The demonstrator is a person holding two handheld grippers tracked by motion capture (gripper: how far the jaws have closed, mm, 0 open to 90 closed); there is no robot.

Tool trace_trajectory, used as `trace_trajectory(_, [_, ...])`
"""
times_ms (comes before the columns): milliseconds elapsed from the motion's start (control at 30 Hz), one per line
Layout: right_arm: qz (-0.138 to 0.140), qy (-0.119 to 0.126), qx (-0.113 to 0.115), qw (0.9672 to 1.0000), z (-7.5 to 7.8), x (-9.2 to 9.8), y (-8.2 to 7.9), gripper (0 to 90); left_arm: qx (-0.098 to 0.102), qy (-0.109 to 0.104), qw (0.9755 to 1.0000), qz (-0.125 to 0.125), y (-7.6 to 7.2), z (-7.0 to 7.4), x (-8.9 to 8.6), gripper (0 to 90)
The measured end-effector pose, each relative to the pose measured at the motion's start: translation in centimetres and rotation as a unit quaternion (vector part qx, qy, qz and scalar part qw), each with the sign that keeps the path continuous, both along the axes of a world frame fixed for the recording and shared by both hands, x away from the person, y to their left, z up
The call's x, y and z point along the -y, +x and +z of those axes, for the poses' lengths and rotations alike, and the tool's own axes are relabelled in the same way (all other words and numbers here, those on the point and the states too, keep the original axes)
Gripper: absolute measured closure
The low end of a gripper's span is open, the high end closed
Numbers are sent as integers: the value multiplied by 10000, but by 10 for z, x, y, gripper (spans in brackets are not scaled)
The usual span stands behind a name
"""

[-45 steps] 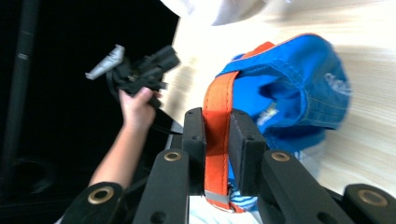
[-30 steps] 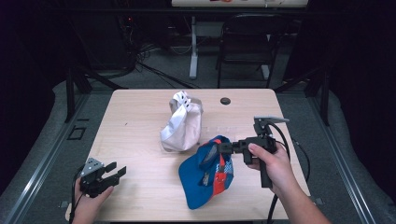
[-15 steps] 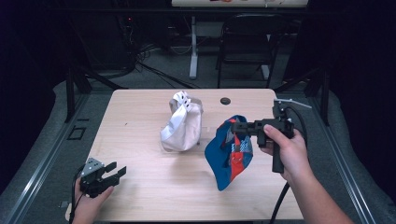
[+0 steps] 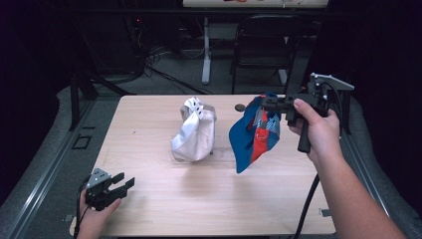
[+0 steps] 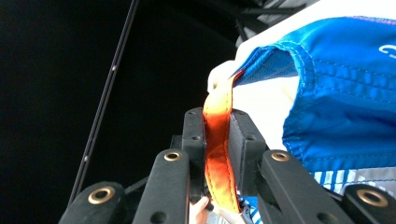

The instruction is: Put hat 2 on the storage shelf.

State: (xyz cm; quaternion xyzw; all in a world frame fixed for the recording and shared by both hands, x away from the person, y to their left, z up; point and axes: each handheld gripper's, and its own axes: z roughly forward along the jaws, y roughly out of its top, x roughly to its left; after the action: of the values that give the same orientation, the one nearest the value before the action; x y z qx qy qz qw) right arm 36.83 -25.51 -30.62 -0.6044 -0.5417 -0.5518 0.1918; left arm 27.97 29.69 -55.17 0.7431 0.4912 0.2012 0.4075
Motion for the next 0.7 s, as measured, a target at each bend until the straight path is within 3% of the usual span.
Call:
trace_trajectory(300, [-411, -78, -88, 9991, 2, 5, 22, 781, 9, -3, 10000, -14, 1, -1, 1, 504])
trace_trajectory(700, [-519, -192, -176, 9983, 4, -10, 46, 780, 38, -42, 10000, -4, 1, -1, 1, 503])
